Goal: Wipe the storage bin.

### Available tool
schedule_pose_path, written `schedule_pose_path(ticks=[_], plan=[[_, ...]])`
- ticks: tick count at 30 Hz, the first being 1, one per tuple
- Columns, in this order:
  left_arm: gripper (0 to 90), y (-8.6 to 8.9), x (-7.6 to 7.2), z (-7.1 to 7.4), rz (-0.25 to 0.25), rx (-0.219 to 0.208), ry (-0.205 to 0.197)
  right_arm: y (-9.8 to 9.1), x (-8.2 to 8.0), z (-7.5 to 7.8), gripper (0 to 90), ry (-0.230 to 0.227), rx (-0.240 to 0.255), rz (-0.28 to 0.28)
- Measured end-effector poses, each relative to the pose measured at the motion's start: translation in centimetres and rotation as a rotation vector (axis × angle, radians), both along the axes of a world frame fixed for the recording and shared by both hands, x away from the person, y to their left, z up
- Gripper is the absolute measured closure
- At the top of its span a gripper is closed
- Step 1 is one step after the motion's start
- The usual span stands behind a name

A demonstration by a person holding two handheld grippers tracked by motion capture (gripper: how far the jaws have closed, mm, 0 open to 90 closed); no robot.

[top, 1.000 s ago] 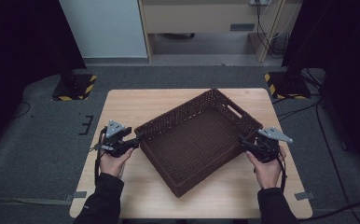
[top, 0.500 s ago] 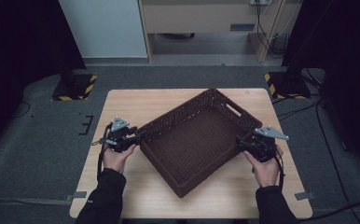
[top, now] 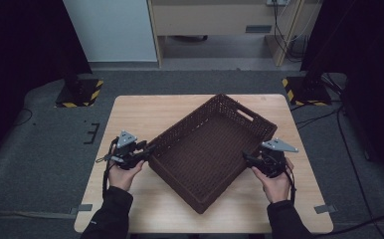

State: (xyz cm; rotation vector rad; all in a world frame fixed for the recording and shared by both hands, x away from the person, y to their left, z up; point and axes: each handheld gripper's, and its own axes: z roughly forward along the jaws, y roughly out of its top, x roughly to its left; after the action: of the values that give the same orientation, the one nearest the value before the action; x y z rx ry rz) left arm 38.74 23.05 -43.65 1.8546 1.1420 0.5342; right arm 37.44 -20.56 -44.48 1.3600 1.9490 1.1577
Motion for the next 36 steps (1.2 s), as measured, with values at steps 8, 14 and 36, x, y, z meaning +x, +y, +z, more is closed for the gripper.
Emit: schedule_pose_path(ticks=[8,14,36], plan=[[56.7,-0.4,-0.5,-0.1,-0.001,0.022,-0.005,0.0,0.5,-0.1,33.9,-0.025,-0.002,-0.026],[55.7,-0.8,-1.6,0.0,-0.011,0.014,-0.004,0.7,-0.4,0.1,22.0,-0.033,-0.012,-0.03],[71.6,-1.1,-1.7,-0.4,-0.039,0.028,0.008,1.3,-1.0,0.2,38.8,-0.022,0.008,0.012]])
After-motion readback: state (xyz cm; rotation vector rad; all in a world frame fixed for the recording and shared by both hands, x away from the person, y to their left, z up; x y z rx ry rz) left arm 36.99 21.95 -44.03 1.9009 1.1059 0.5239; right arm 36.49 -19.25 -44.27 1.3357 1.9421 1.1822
